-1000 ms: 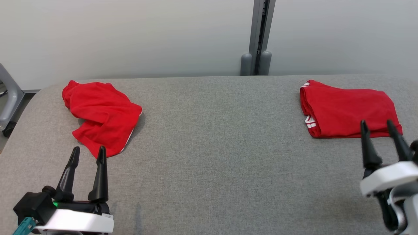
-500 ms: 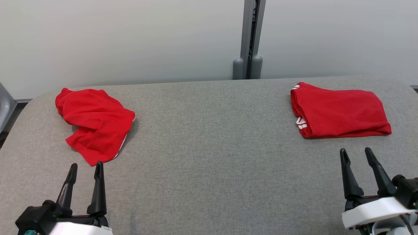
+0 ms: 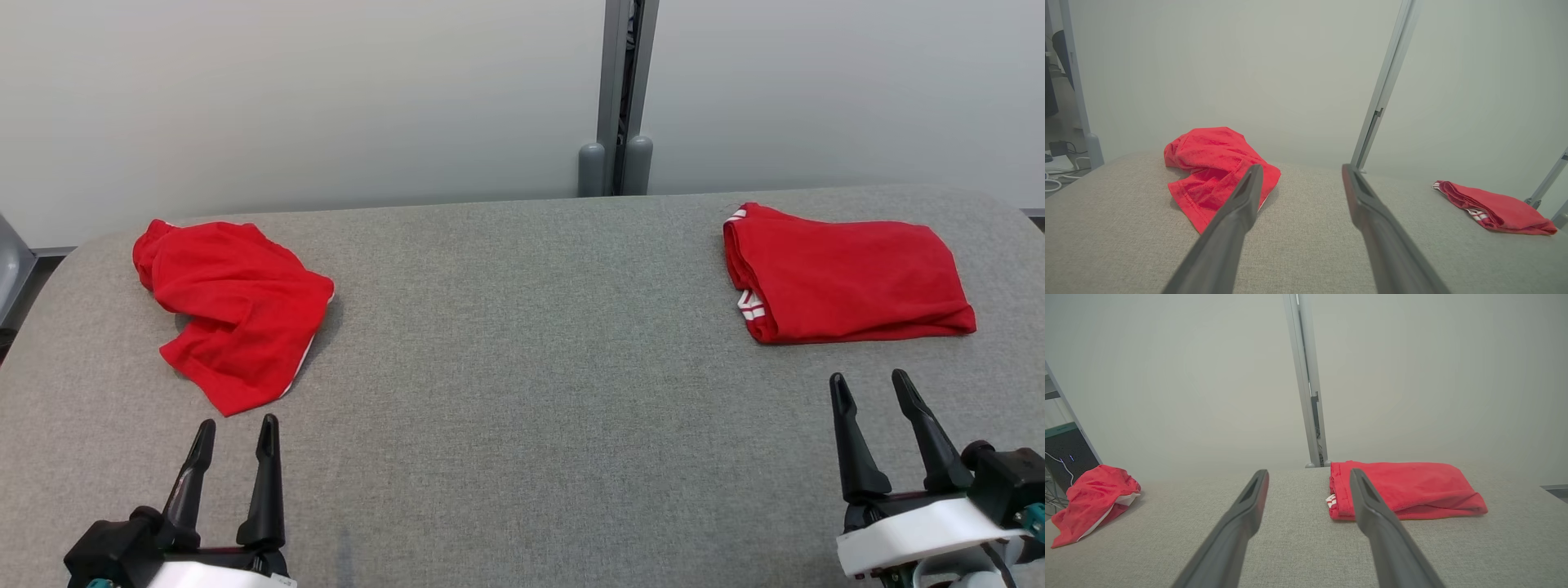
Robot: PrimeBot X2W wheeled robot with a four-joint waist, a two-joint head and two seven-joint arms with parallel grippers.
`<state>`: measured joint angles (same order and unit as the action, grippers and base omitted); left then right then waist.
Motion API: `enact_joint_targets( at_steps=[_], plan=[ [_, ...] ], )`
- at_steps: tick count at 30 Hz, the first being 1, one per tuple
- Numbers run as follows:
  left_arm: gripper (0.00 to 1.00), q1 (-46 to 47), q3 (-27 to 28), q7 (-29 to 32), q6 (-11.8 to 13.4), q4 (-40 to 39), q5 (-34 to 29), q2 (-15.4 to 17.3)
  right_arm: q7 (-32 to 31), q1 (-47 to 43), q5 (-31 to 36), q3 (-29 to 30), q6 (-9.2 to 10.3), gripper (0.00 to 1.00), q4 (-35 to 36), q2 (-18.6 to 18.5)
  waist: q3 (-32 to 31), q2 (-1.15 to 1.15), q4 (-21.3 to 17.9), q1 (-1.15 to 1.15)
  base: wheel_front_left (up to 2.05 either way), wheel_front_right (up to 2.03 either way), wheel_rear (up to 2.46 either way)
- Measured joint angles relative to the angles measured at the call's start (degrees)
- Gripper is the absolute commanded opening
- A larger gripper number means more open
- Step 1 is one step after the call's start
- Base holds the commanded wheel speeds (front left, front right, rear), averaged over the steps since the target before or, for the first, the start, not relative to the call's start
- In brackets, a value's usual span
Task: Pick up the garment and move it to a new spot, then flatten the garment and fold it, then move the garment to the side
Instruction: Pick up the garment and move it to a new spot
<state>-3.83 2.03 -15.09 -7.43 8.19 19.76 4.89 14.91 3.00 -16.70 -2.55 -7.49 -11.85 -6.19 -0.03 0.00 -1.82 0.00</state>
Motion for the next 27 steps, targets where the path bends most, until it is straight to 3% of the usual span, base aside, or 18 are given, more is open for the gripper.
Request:
enact_joint_targets(
  at_steps=[27],
  plan=[
    [1.0,0.7,-0.8,0.0,0.0,0.6,-0.1,0.0,0.0,0.0,0.6,0.7,0.0,1.0,-0.1,0.2,0.4,0.0,0.3,0.0,0.0,0.0,0.0]
  ],
)
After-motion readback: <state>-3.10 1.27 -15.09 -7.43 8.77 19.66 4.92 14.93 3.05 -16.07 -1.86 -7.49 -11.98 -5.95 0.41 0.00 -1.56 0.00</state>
